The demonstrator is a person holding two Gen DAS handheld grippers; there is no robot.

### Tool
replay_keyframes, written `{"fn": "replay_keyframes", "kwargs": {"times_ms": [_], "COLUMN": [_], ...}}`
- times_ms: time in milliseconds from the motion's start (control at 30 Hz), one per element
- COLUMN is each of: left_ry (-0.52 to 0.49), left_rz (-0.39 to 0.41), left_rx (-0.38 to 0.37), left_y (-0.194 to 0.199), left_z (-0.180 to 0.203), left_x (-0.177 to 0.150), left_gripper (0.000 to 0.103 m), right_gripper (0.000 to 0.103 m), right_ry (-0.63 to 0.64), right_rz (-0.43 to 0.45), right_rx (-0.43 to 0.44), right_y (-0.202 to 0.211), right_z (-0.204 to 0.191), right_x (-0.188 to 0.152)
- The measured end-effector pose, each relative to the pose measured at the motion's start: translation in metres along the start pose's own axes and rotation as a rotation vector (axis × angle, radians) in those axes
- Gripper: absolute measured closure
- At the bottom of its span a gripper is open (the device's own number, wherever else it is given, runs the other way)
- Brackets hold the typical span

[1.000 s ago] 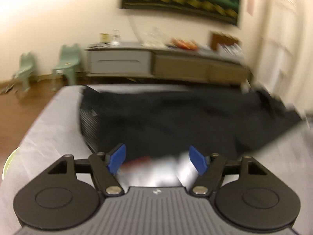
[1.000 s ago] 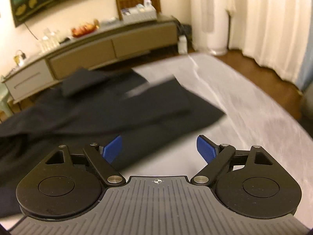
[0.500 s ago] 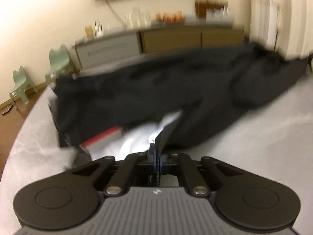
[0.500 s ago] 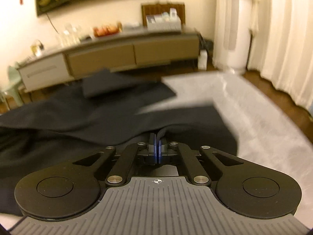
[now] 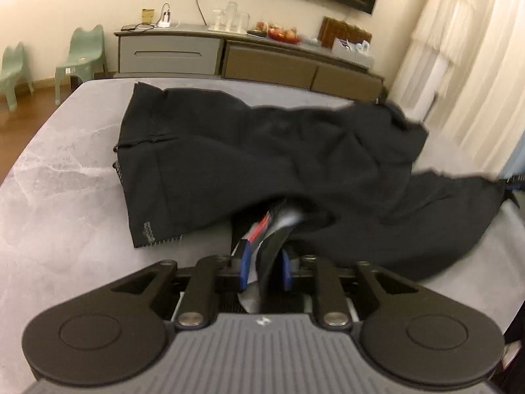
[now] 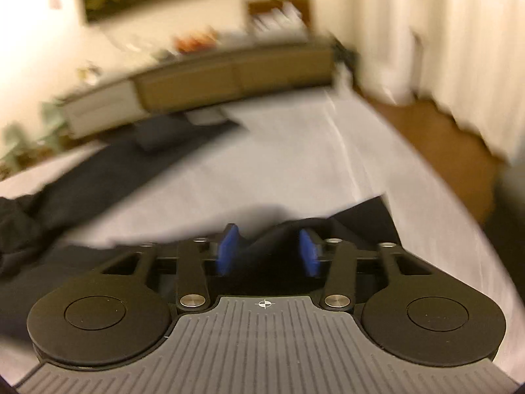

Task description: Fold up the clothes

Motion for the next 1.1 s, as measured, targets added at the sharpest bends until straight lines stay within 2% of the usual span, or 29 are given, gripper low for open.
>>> {"fn": "replay_keyframes", "kwargs": {"times_ms": [33, 67, 133, 233, 300, 400, 433, 500, 567, 633, 700, 800, 833, 867, 900, 1000, 1033, 1067, 1100], "left_ry": [-0.013, -0.017, -0.028, -0.071, -0.084, -0.077, -0.074, -0.07, -0.066, -0.061, -0.057, 0.017, 0.061, 0.099, 0.137, 0.198, 0.195, 0.192, 0.19], "left_rz": [0.016, 0.02, 0.015, -0.028, -0.064, -0.088, -0.092, -0.097, -0.095, -0.097, -0.102, -0.079, -0.059, -0.019, 0.024, 0.21, 0.264, 0.287, 0.306], "left_rx": [0.001, -0.003, 0.006, 0.046, 0.098, 0.167, 0.185, 0.218, 0.25, 0.282, 0.334, 0.476, 0.502, 0.474, 0.44, 0.188, 0.138, 0.116, 0.096], "left_y": [0.005, 0.005, 0.003, -0.013, -0.03, -0.032, -0.031, -0.028, -0.024, -0.021, -0.021, -0.015, -0.009, 0.003, 0.014, 0.048, 0.054, 0.052, 0.05], "left_z": [0.001, 0.004, 0.008, 0.008, -0.001, -0.011, -0.014, -0.021, -0.026, -0.033, -0.042, -0.07, -0.078, -0.079, -0.079, -0.056, -0.048, -0.043, -0.038], "left_x": [-0.002, -0.004, -0.009, -0.014, -0.013, -0.016, -0.016, -0.018, -0.019, -0.02, -0.019, -0.01, -0.007, -0.002, 0.003, 0.02, 0.027, 0.033, 0.038], "left_gripper": [0.074, 0.067, 0.059, 0.059, 0.059, 0.06, 0.058, 0.052, 0.039, 0.035, 0.035, 0.036, 0.044, 0.056, 0.059, 0.047, 0.04, 0.038, 0.038], "right_gripper": [0.052, 0.041, 0.034, 0.034, 0.037, 0.044, 0.044, 0.038, 0.037, 0.037, 0.038, 0.039, 0.039, 0.042, 0.043, 0.038, 0.03, 0.021, 0.018], "right_ry": [-0.022, -0.047, -0.106, -0.123, -0.072, -0.012, 0.01, 0.061, 0.134, 0.209, 0.242, 0.287, 0.297, 0.304, 0.302, 0.291, 0.306, 0.338, 0.382], "right_rz": [0.003, 0.029, 0.058, 0.05, 0.029, -0.037, -0.063, -0.09, -0.087, -0.08, -0.075, -0.071, -0.074, -0.07, -0.046, 0.066, 0.107, 0.133, 0.15], "right_rx": [-0.014, -0.02, -0.083, -0.135, -0.144, -0.167, -0.212, -0.311, -0.398, -0.46, -0.433, -0.333, -0.318, -0.313, -0.295, -0.192, -0.128, -0.065, -0.002], "right_y": [0.001, 0.005, 0.006, -0.004, -0.021, -0.046, -0.053, -0.064, -0.066, -0.066, -0.065, -0.067, -0.068, -0.067, -0.063, -0.042, -0.035, -0.032, -0.032], "right_z": [0.007, 0.014, 0.033, 0.047, 0.048, 0.044, 0.047, 0.055, 0.058, 0.058, 0.047, 0.022, 0.015, 0.009, -0.001, -0.041, -0.063, -0.087, -0.113], "right_x": [-0.001, 0.0, 0.001, -0.004, -0.008, -0.015, -0.019, -0.023, -0.022, -0.021, -0.02, -0.02, -0.02, -0.019, -0.013, 0.009, 0.016, 0.02, 0.022]}}
Point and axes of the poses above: each gripper's, at about its wrist camera, not at the fingertips, and y roughly against the way its jaws point, z to its right, x to its top, the point moved 4 cm from there along -y, roughly the way its jaws point, and after that the axes turned 9 degrees about z, right-handed, at the moved point
